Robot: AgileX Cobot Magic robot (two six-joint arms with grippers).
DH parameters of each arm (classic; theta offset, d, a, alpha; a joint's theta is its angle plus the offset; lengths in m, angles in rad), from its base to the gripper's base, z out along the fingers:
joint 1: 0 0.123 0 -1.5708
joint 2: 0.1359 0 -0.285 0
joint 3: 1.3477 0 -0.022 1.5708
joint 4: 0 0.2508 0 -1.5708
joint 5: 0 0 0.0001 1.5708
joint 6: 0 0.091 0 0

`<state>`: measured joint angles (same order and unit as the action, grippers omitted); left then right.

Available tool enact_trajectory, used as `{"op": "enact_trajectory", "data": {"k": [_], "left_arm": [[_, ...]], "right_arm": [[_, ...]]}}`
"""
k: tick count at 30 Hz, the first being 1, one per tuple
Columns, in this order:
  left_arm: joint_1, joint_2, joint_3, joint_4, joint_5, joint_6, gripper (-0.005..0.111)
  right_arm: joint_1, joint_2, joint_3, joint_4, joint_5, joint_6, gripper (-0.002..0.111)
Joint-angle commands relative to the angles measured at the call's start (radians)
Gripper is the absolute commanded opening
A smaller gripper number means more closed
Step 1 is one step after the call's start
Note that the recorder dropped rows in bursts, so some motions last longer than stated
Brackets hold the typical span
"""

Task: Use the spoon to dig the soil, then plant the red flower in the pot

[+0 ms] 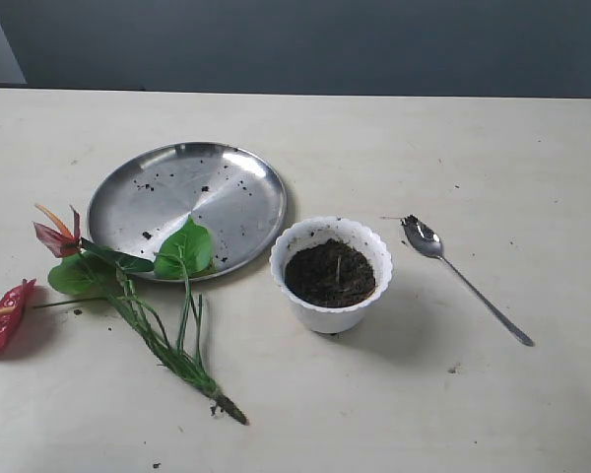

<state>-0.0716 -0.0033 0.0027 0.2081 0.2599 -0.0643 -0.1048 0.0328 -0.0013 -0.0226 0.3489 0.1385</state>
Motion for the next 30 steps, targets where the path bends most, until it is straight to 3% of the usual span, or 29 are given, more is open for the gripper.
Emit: {"op": "enact_trajectory", "data": {"k": [1,30], "left_arm": [[-0.002,0.003,-0.003,-0.005,-0.007,-0.004,0.002],[-0.002,0.003,-0.003,-0.005,-0.007,-0.004,0.002]], "right_arm": [[-0.004,-0.006,0.001,-0.001,-0.015,-0.006,-0.001],[0.017,-0.004,0.001,0.004,-0.015,-0.006,-0.001]]}}
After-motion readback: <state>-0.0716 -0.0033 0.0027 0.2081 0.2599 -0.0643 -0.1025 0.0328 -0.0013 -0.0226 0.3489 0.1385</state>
